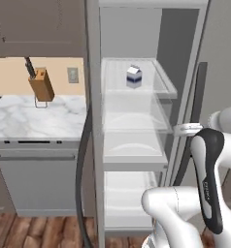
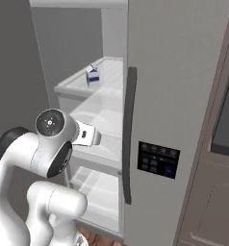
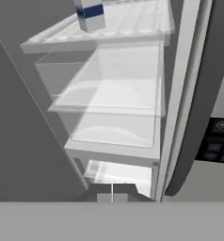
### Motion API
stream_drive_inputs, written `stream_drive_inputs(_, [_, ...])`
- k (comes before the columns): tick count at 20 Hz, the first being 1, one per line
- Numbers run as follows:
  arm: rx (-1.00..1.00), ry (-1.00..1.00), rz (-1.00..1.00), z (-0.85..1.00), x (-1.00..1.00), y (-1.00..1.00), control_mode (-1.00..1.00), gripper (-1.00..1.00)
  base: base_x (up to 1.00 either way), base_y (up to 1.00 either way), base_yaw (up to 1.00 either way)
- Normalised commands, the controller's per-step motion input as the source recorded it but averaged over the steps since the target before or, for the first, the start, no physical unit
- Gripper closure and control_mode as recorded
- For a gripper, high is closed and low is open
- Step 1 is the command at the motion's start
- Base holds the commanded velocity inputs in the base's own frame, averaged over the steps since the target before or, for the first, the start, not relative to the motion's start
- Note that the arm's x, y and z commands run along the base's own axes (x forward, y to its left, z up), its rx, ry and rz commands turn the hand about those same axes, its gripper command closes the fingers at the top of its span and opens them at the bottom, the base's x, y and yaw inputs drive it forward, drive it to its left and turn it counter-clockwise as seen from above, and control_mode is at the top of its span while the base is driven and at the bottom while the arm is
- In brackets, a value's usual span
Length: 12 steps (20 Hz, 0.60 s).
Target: Take a sugar cube from the saucer and place it inside the coffee. Then, grab milk from the fridge and place it next to the coffee on the counter to sweeten the coffee.
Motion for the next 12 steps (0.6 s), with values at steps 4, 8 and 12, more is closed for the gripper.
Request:
stream_drive_inputs(4, [0.00, 0.00, 0.00, 0.00, 0.00, 0.00, 1.00, 1.00, 0.55, 0.30, 0.05])
stream_drive_inputs(8, [0.00, 0.00, 0.00, 0.00, 0.00, 0.00, 1.00, 1.00, 0.66, 0.15, 0.01])
stream_drive_inputs(12, [0.00, 0.00, 0.00, 0.00, 0.00, 0.00, 1.00, 1.00, 0.55, 0.00, 0.00])
